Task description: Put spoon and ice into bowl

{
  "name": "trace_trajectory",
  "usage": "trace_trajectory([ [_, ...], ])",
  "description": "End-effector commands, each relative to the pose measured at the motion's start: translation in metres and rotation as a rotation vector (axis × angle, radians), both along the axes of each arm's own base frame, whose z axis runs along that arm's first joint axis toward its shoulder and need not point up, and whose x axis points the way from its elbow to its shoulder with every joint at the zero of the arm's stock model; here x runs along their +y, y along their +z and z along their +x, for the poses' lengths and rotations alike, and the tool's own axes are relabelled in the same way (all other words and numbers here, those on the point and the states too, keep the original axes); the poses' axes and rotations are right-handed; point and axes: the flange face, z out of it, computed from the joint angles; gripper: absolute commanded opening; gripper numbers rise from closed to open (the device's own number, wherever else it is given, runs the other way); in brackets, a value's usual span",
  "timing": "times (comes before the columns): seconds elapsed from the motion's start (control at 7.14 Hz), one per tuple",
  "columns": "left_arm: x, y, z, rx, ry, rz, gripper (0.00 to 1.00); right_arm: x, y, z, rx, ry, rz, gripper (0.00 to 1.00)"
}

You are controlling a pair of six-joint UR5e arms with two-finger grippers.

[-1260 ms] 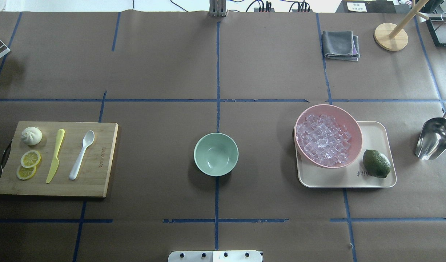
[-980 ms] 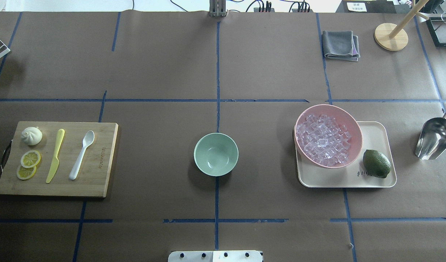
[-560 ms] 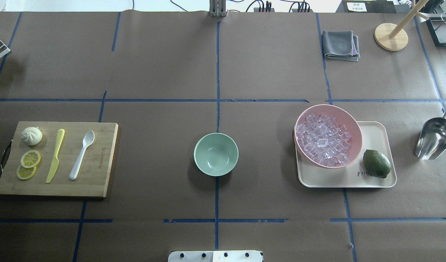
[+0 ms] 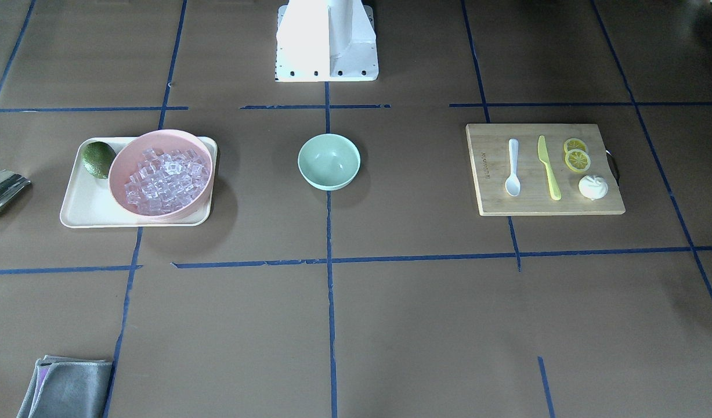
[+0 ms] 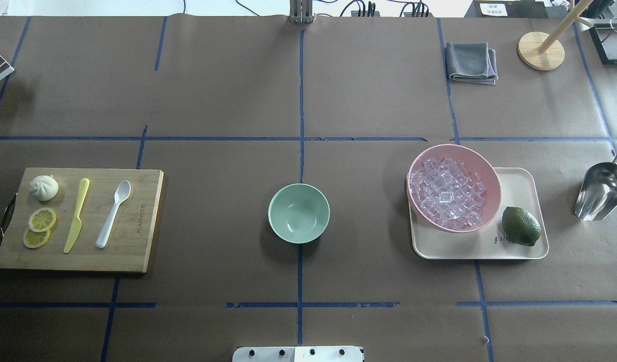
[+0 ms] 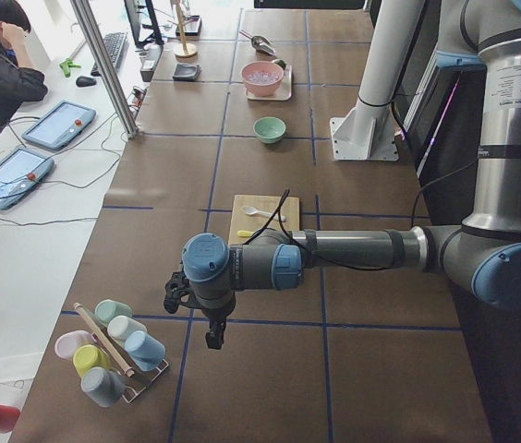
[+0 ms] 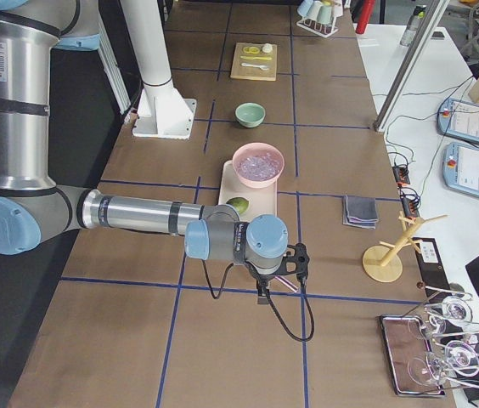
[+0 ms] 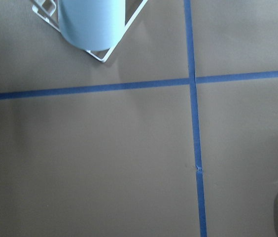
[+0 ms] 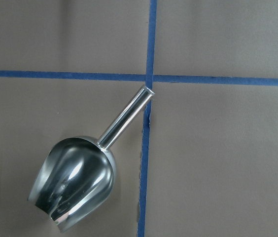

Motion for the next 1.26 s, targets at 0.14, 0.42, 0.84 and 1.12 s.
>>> trace_trajectory([
  [0.14, -0.018, -0.026, 0.036, 0.055, 0.062, 0.049, 1.0, 0.0, -0.002, 0.0, -0.005, -0.001, 0.005, 1.0],
  [0.42, -0.029, -0.093, 0.105, 0.074, 0.095, 0.067, 1.0, -0.001, -0.004, 0.0, -0.003, -0.001, 0.007, 1.0],
  [0.84, -0.003, -0.176, 0.216, 0.12, 0.062, -0.044, 1.0, -0.004, -0.002, -0.003, 0.01, 0.0, -0.005, 1.0],
  [1.12, 0.011, -0.194, 0.267, 0.163, -0.028, -0.039, 1.0, -0.004, 0.009, -0.004, 0.011, 0.007, -0.008, 1.0],
])
